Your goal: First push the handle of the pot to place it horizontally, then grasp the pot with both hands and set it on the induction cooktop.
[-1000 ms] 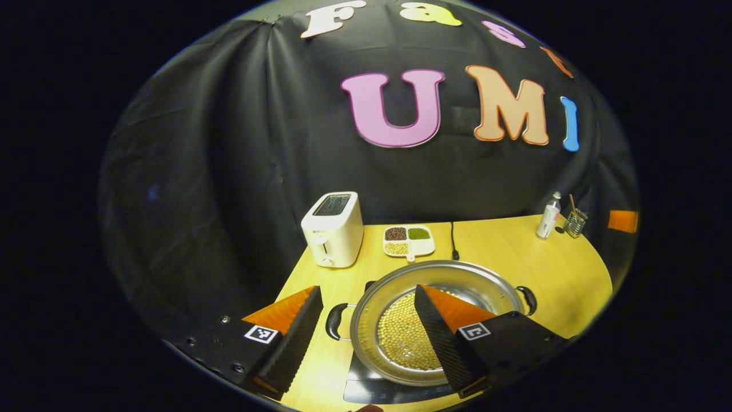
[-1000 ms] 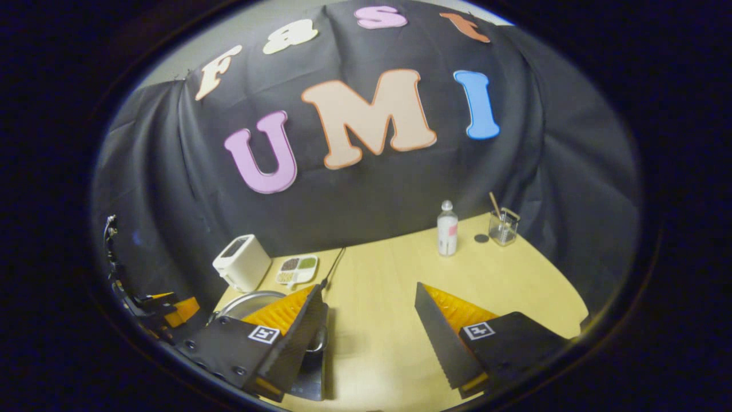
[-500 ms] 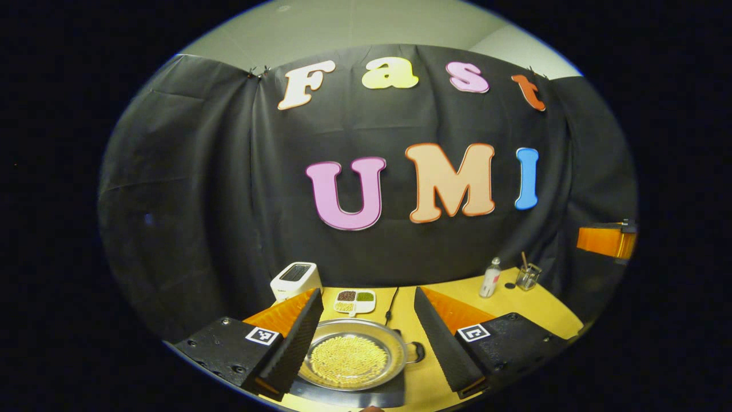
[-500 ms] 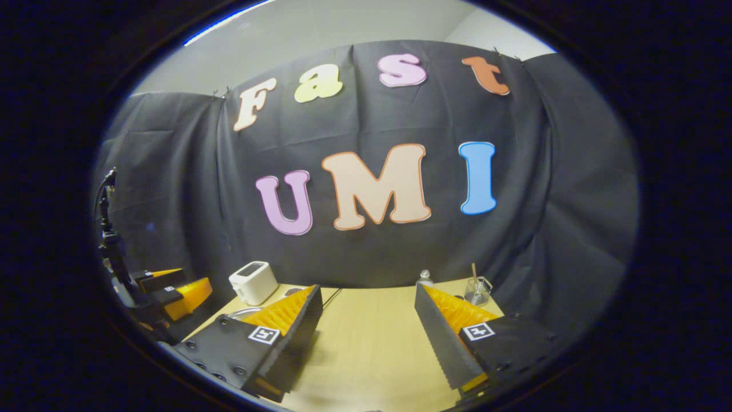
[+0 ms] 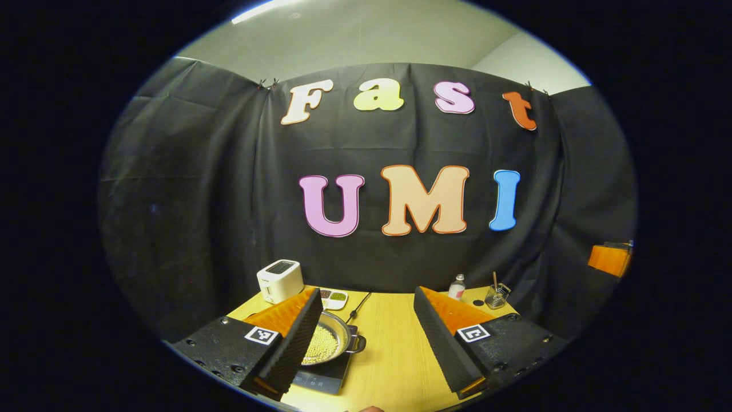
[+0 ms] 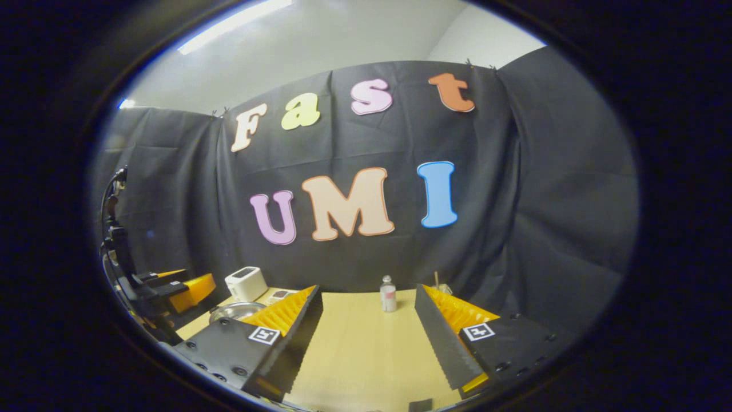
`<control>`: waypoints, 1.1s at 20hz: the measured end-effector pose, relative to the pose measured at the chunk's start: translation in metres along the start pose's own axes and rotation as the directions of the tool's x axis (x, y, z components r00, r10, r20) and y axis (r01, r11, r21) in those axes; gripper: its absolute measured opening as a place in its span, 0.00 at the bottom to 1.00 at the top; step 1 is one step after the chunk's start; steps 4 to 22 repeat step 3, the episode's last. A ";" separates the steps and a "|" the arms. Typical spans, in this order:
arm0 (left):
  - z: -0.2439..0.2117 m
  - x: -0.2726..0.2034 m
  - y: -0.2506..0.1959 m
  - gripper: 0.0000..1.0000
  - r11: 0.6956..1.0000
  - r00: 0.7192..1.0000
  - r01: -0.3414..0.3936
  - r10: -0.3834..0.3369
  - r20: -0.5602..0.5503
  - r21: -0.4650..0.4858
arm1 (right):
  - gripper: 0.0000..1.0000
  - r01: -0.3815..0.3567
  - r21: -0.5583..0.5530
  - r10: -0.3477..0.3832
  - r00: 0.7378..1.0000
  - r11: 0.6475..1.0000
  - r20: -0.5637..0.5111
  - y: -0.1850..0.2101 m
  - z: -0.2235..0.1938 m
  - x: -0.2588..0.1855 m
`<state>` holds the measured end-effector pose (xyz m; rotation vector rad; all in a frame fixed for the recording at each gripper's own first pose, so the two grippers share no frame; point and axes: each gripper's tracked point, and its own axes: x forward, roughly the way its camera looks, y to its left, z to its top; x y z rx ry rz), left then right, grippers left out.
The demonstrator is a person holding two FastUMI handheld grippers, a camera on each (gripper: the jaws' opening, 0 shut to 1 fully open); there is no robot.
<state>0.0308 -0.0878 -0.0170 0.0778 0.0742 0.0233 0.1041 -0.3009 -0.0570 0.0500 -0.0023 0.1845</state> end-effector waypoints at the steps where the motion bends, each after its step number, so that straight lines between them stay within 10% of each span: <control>1: 0.001 -0.001 -0.006 0.97 1.000 1.000 -0.002 0.002 0.003 0.000 | 0.92 0.007 -0.003 -0.007 1.000 1.000 0.007 -0.008 0.001 -0.007; 22: 0.004 -0.008 -0.017 0.98 1.000 1.000 -0.007 0.007 0.010 -0.008 | 0.92 0.015 0.019 -0.015 1.000 1.000 0.016 -0.018 0.004 -0.016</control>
